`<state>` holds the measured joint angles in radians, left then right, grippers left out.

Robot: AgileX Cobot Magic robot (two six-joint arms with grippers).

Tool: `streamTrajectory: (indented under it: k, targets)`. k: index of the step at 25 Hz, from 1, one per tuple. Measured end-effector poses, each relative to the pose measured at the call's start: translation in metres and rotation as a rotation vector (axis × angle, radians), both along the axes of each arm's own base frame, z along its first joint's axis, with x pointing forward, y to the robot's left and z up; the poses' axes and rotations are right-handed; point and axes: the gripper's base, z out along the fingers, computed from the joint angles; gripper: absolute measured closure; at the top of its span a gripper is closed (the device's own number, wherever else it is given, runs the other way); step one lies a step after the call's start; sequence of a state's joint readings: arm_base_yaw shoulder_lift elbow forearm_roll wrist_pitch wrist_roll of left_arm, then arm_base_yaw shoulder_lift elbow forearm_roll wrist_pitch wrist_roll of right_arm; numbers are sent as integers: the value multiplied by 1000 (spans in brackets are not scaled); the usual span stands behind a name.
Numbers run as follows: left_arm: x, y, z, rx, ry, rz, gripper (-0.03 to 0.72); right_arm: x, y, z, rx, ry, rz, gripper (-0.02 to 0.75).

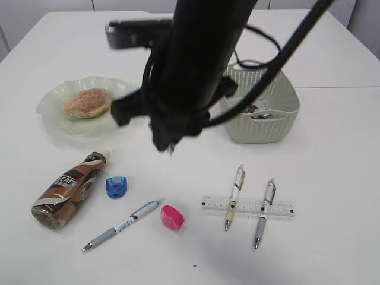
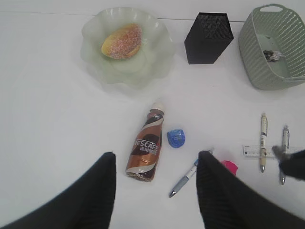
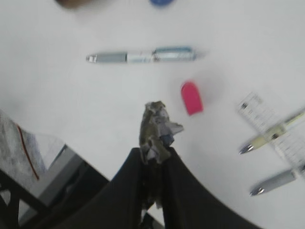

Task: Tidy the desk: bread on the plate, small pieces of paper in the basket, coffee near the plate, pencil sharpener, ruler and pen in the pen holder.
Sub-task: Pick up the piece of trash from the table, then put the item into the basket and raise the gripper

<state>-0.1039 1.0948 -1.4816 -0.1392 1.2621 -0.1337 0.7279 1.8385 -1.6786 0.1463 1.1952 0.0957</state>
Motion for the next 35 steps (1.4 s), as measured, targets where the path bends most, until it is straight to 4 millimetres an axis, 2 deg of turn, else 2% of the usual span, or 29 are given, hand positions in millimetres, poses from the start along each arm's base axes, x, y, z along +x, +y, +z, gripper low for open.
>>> streamTrajectory:
  k: [2, 4, 8, 13, 19, 24, 28, 29, 31, 35]
  targets:
    - [0, 0, 0, 0, 0, 0, 291, 20, -12, 23, 40, -58, -52, 659]
    - [0, 0, 0, 0, 0, 0, 293, 41, -27, 36, 57, -101, -115, 660]
    - [0, 0, 0, 0, 0, 0, 296, 78, -56, 43, 40, -164, -214, 660]
    - [0, 0, 0, 0, 0, 0, 302, 120, -85, 27, -12, -180, -316, 660]
    - [0, 0, 0, -1, 0, -1, 305, 164, -123, -5, -43, -147, -431, 660]
    - [0, -1, 0, -11, 1, -5, 305, 189, -147, -39, -71, -106, -491, 661]
    - [0, -1, 0, -11, 1, -6, 306, 203, -161, -54, -70, -124, -541, 657]
    - [0, -1, 0, -13, 1, -7, 306, 206, -163, -57, -65, -132, -558, 646]
    - [0, -2, 0, -18, 2, -9, 307, 211, -167, -60, -51, -146, -584, 577]
    - [0, -3, 0, -29, 3, -15, 307, 215, -174, -59, -43, -173, -607, 269]
